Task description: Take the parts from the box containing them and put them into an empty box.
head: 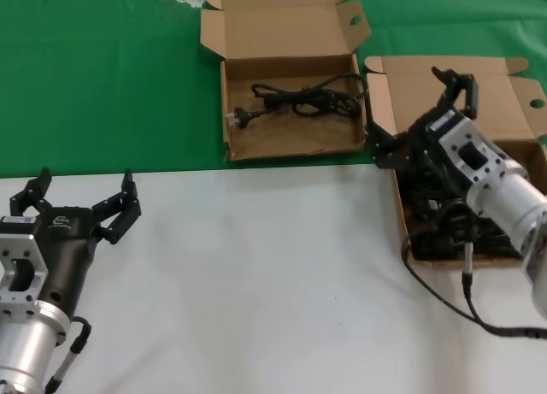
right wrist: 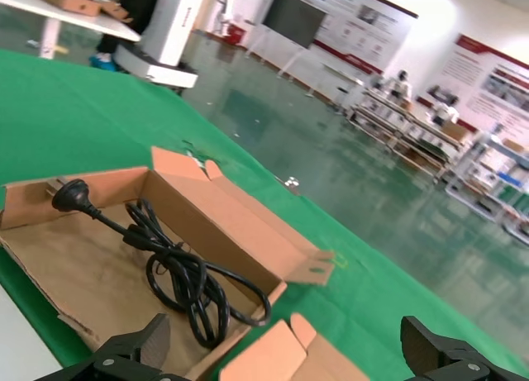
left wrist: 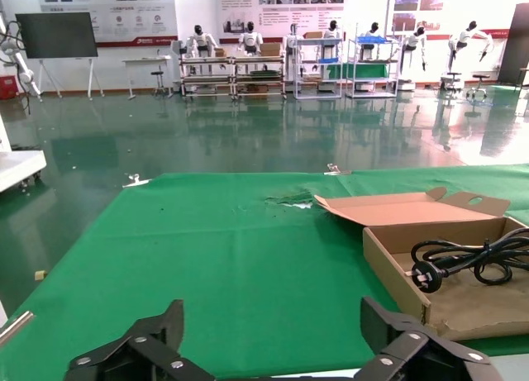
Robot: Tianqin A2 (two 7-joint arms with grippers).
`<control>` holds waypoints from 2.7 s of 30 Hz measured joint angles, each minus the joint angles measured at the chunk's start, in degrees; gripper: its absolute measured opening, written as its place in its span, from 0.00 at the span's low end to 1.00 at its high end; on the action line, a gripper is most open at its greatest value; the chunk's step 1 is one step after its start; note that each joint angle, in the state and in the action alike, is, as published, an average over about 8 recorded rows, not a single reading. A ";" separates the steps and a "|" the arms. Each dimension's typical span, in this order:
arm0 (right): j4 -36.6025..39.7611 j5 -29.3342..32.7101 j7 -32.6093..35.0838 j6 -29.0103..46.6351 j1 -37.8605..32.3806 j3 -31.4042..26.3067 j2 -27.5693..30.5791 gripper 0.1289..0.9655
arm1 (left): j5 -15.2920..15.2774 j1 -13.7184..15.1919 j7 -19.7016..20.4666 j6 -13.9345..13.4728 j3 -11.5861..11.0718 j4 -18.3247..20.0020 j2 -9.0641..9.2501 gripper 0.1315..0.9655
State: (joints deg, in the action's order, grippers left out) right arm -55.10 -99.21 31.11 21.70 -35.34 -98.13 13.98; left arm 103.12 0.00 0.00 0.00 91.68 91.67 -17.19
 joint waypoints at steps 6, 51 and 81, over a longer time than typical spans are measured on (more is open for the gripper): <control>-5.18 -0.56 -4.41 -3.08 4.99 0.92 0.46 1.00 | 0.00 0.00 0.00 0.00 0.00 0.00 0.00 0.79; -34.41 -3.69 -29.27 -20.42 33.24 6.07 3.02 1.00 | 0.01 0.00 0.01 0.00 0.00 0.00 0.00 1.00; -34.41 -3.69 -29.27 -20.42 33.24 6.07 3.02 1.00 | 0.01 0.00 -0.01 0.00 0.00 0.00 0.00 1.00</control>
State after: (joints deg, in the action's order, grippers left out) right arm -89.51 -102.90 1.84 1.28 -2.09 -92.05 17.00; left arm 103.13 0.00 -0.01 0.00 91.67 91.67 -17.19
